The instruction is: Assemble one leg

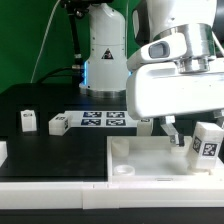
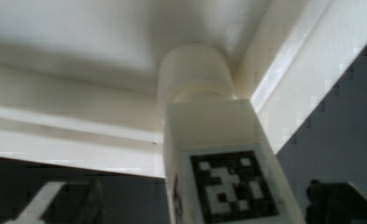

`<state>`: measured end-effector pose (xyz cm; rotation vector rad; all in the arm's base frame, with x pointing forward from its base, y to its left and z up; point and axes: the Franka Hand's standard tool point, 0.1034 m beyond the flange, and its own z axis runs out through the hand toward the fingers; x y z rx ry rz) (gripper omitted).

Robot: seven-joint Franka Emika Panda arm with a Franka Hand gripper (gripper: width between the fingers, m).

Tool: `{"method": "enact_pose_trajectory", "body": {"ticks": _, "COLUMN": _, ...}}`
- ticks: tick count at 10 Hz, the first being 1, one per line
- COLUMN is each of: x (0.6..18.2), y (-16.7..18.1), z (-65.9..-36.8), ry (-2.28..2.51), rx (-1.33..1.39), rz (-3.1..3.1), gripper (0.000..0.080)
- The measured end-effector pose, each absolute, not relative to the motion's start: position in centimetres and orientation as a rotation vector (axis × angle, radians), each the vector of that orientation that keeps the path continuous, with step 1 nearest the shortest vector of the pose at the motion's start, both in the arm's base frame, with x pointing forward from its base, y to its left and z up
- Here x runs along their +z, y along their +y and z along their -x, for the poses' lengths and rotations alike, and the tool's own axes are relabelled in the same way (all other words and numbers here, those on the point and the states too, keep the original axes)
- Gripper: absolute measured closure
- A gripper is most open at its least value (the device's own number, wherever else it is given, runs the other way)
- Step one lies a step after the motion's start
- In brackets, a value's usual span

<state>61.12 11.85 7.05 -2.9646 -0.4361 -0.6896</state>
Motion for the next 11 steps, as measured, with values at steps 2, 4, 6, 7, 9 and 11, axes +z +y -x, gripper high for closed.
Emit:
{"method": "enact_pose_trajectory", "body": {"ticks": 2, "x": 7.0, "y": 11.9, "z": -61.1, "ry": -0.436, "rx": -0.69, "rz": 2.965, "gripper": 0.017}}
{"method": "enact_pose_trajectory", "body": {"ticks": 4, "x": 7.0, "y": 11.9, "z": -61.1, "ry": -0.436, "rx": -0.69, "rz": 2.965, "gripper": 0.0153}}
{"method": "enact_pose_trajectory", "body": {"ticks": 6, "x": 7.1, "y": 11.9, "z": -61.1, "ry": -0.436, "rx": -0.69, "rz": 2.965, "gripper": 0.015}}
{"method": "enact_pose_trajectory", "body": {"ticks": 7, "x": 7.1, "y": 11.9, "z": -61.1, "ry": -0.433, "rx": -0.688, "rz": 2.965, "gripper": 0.015}}
{"method": "enact_pose_trajectory", "body": {"ticks": 9, "x": 8.4, "y": 12.3, "z": -61.1, "ry": -0.43, "rx": -0.575, "rz": 2.978, "gripper": 0.015}}
{"method": "enact_pose_trajectory", "body": {"ticks": 11, "x": 8.1, "y": 12.6, "z": -60.7, "ry": -0.442, "rx": -0.464, "rz": 2.988, "gripper": 0.015}}
